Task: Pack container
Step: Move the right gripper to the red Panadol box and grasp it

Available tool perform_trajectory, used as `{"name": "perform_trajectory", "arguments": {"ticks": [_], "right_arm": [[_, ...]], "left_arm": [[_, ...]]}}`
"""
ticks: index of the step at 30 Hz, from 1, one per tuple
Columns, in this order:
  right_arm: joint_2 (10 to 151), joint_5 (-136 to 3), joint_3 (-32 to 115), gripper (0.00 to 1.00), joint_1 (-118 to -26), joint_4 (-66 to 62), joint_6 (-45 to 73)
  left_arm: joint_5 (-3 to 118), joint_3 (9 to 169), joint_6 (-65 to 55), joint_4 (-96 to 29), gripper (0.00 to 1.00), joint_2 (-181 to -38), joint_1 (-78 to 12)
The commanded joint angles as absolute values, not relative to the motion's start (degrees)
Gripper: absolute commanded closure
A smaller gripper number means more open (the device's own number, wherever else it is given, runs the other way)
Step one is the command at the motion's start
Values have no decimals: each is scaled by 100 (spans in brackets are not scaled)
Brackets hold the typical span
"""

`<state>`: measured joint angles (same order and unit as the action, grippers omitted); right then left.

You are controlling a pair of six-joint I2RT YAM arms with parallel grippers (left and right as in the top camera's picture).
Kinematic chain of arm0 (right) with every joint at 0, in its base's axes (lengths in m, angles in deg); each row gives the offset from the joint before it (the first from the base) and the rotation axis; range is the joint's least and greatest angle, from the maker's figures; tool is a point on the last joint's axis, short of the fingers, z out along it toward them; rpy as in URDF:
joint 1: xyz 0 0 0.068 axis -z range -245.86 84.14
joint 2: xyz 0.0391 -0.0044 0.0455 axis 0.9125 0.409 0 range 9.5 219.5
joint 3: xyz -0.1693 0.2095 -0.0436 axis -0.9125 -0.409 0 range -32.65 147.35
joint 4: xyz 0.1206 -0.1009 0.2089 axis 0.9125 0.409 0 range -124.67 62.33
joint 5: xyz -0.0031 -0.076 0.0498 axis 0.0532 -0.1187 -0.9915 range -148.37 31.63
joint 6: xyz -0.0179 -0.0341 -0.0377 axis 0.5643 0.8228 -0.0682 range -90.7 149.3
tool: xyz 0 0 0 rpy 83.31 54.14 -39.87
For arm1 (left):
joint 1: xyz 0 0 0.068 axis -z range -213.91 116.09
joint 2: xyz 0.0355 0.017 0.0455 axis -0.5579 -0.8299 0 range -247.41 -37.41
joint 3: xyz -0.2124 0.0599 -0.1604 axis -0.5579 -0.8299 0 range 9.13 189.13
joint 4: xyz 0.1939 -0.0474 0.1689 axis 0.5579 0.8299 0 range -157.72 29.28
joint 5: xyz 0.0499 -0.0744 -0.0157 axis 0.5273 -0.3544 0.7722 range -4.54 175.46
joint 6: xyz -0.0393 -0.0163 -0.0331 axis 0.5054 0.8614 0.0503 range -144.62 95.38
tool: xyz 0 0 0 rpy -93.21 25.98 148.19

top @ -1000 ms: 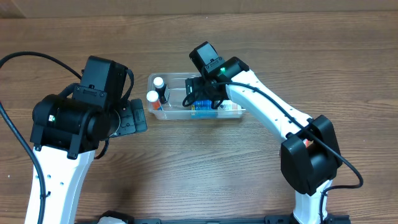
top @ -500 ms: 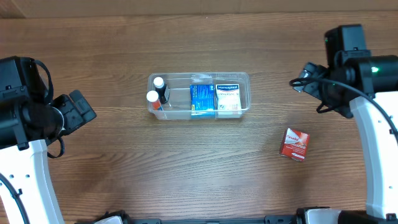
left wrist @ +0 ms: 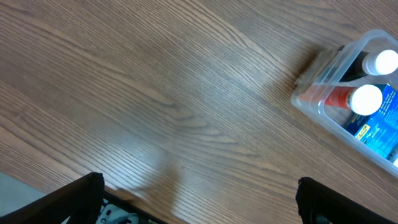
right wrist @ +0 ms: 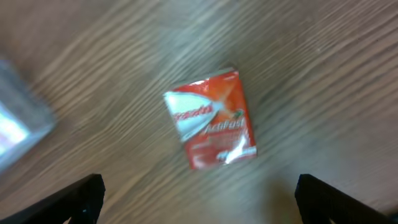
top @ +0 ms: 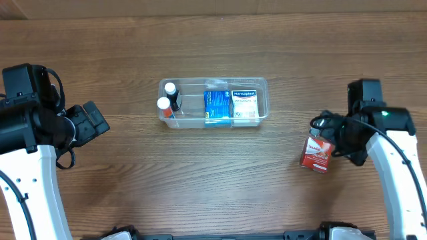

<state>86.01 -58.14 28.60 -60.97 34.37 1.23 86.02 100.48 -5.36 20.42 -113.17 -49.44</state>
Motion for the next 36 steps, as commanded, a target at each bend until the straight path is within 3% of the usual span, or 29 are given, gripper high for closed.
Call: {"name": "perform_trajectory", "arguments": {"ticks": [1,8,17,23,32,36], "right_arm": [[8618,-6000,2246,0,-5968,2965,717],[8618,-5998,1654,0,-5968,2252,1851],[8771,-6107,1230,0,-5968,1579,1891],[9623,-6107,1230,0,-5968,1341,1889],[10019,-6107,1230,30,-5968,1126,1884],[10017,-6107,1236,30,-5968,1124,1873]], "left_arm": [[8538,10011,-647,1998,0,-11278,-4985],[8538,10011,-647,1989,0,-11278,-4985],[8541,10011,-647,1983,0,-11278,-4985],[8541,10011,-647,1937,0,-11278,-4985],[8538,10011,-645,1928,0,-11278,-4985],[8538,10011,-645,1928,0,-11278,-4985]]}}
